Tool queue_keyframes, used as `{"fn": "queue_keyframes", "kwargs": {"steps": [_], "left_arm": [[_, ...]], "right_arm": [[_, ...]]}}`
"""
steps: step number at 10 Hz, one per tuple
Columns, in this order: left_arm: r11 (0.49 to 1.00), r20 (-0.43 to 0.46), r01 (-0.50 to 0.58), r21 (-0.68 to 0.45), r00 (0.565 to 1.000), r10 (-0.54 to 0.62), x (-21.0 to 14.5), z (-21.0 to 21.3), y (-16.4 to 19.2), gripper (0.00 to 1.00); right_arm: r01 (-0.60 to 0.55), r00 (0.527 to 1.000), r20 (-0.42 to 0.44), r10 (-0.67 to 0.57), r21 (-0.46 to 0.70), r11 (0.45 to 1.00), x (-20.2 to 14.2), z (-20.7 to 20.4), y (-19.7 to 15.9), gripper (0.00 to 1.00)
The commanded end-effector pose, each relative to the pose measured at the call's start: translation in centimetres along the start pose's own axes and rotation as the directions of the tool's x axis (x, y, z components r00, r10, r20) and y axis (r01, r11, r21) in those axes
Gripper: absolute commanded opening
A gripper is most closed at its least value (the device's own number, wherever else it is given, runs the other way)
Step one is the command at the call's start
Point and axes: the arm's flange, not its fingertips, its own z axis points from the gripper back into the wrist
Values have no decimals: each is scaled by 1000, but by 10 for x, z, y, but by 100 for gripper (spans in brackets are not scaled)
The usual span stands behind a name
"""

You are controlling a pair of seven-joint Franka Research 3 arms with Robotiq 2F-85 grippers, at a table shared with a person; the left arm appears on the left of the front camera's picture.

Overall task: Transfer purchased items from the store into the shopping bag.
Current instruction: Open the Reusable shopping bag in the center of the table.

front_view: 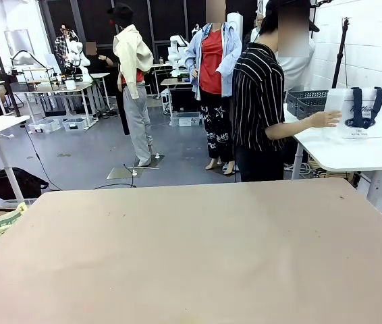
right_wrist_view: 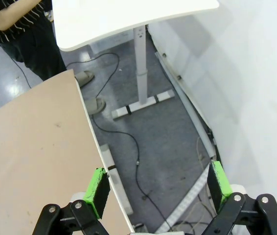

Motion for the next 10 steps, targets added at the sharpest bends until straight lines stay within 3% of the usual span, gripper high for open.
{"fn": "queue_keyframes", "kwargs": {"steps": [1, 10], "left_arm": [[1000, -9, 16, 11, 1000, -16, -2, 0, 1, 100], [1000, -9, 16, 11, 1000, -16, -2, 0, 1, 100]], "right_arm": [[-12, 1000, -7, 12, -5, 1000, -1, 0, 2, 100], [-12, 1000, -7, 12, -5, 1000, -1, 0, 2, 100]]}}
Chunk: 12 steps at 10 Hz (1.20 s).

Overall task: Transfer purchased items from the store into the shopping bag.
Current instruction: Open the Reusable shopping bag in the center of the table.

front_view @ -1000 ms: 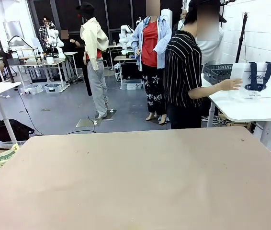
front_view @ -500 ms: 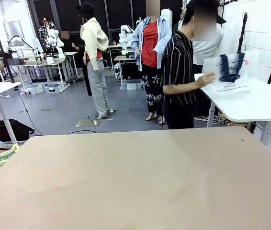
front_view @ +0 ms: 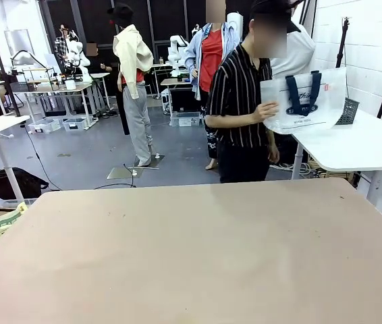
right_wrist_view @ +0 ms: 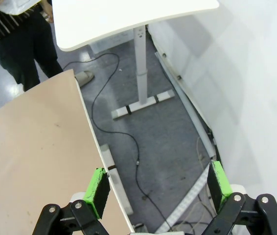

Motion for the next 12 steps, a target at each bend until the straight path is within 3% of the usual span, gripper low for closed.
{"fn": "queue_keyframes", "kwargs": {"steps": [1, 12], "left_arm": [[1000, -9, 16, 11, 1000, -16, -2, 0, 2, 100], [1000, -9, 16, 11, 1000, -16, -2, 0, 2, 100]], "right_arm": [[-12, 1000, -7, 12, -5, 1000, -1, 0, 2, 100], [-12, 1000, -7, 12, -5, 1000, -1, 0, 2, 100]]}}
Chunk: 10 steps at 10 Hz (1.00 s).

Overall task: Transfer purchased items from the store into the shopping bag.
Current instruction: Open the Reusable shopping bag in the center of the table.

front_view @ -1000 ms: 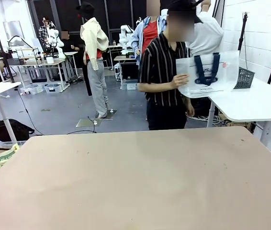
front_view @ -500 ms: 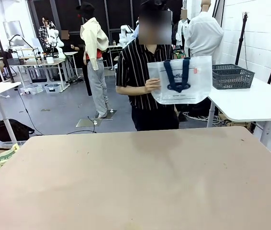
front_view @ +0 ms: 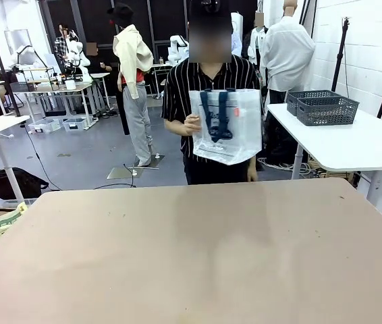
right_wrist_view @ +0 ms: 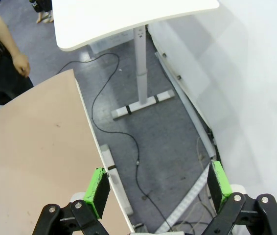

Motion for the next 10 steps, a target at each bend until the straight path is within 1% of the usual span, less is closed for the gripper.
{"fn": "queue_keyframes", "kwargs": {"steps": [1, 10], "left_arm": [[1000, -9, 16, 11, 1000, -16, -2, 0, 2, 100], [1000, -9, 16, 11, 1000, -16, -2, 0, 2, 100]], "right_arm": [[-12, 1000, -7, 12, -5, 1000, -1, 0, 2, 100], [-12, 1000, -7, 12, -5, 1000, -1, 0, 2, 100]]}}
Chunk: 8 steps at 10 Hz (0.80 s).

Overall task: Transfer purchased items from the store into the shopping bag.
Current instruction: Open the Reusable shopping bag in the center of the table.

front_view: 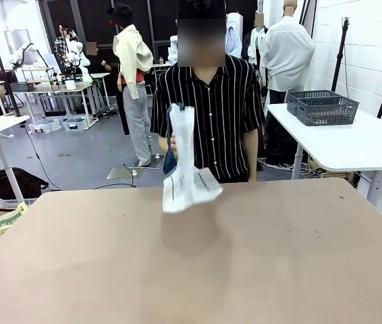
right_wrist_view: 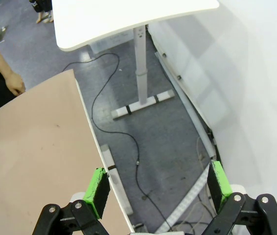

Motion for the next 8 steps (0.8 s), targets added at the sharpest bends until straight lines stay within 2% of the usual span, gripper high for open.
{"fn": "queue_keyframes", "kwargs": {"steps": [1, 8], "left_arm": [[1000, -9, 16, 11, 1000, -16, -2, 0, 2, 100], [1000, -9, 16, 11, 1000, -16, -2, 0, 2, 100]], "right_arm": [[-12, 1000, -7, 12, -5, 1000, -1, 0, 2, 100], [-12, 1000, -7, 12, -5, 1000, -1, 0, 2, 100]]}}
